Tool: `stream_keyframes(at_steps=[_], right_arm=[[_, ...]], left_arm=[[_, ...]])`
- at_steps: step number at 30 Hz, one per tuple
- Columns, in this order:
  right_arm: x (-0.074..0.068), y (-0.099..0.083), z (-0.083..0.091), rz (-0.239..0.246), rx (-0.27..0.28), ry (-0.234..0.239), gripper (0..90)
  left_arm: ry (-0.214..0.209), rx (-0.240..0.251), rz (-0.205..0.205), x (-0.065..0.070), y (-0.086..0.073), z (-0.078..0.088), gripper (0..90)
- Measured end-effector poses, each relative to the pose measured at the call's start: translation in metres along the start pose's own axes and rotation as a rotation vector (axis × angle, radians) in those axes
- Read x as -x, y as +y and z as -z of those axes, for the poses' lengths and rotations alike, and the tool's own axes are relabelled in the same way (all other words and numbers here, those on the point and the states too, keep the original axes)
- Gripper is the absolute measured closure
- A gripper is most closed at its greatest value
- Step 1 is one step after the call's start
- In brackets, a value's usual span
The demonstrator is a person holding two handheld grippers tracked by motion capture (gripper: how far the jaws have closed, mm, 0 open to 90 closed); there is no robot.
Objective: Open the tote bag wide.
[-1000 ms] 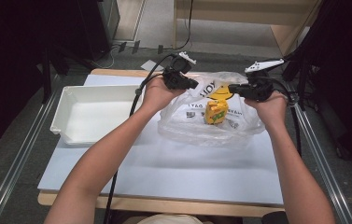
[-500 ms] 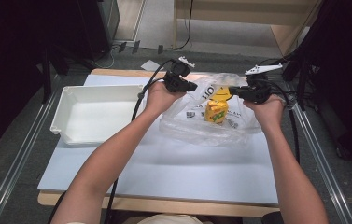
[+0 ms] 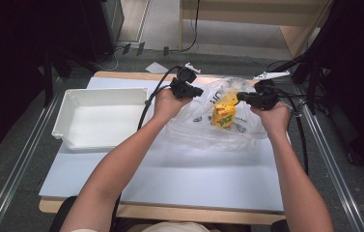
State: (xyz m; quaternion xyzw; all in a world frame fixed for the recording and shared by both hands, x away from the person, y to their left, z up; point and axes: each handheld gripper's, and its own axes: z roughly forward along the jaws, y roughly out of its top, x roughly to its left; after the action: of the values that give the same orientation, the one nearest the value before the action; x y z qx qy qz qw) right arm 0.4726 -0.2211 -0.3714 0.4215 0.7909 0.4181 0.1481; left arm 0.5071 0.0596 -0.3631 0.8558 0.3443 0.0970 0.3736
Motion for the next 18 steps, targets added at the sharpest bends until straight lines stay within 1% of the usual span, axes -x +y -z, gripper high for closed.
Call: stream_keyframes(at_steps=[3,8,9,10,12,14,16,18], right_arm=[[0.001,-0.003,-0.003,-0.009,-0.004,0.000,88.4],[0.002,-0.006,-0.008,-0.014,-0.009,0.003,88.4],[0.003,-0.006,-0.009,-0.010,-0.010,-0.003,88.4],[0.004,-0.006,-0.009,-0.013,-0.011,-0.003,88.4],[0.005,-0.005,-0.009,-0.017,-0.007,-0.008,88.4],[0.005,-0.005,-0.008,-0.023,-0.004,-0.007,88.4],[0.004,-0.005,-0.009,-0.018,-0.009,-0.009,88.5],[0.003,-0.005,-0.009,-0.018,-0.007,-0.008,88.4]], left_arm=[[-0.001,-0.005,0.006,-0.001,-0.002,-0.004,88.0],[-0.006,-0.002,-0.007,0.003,-0.001,-0.003,87.8],[-0.019,0.011,-0.005,0.004,0.002,0.003,87.9],[-0.023,0.019,-0.012,0.005,0.004,0.006,87.9],[-0.036,0.027,-0.017,0.008,0.006,0.013,88.2],[-0.049,0.034,-0.019,0.009,0.006,0.018,88.3],[-0.052,0.039,-0.035,0.013,0.007,0.022,88.4],[-0.075,0.041,-0.040,0.017,0.007,0.025,88.4]])
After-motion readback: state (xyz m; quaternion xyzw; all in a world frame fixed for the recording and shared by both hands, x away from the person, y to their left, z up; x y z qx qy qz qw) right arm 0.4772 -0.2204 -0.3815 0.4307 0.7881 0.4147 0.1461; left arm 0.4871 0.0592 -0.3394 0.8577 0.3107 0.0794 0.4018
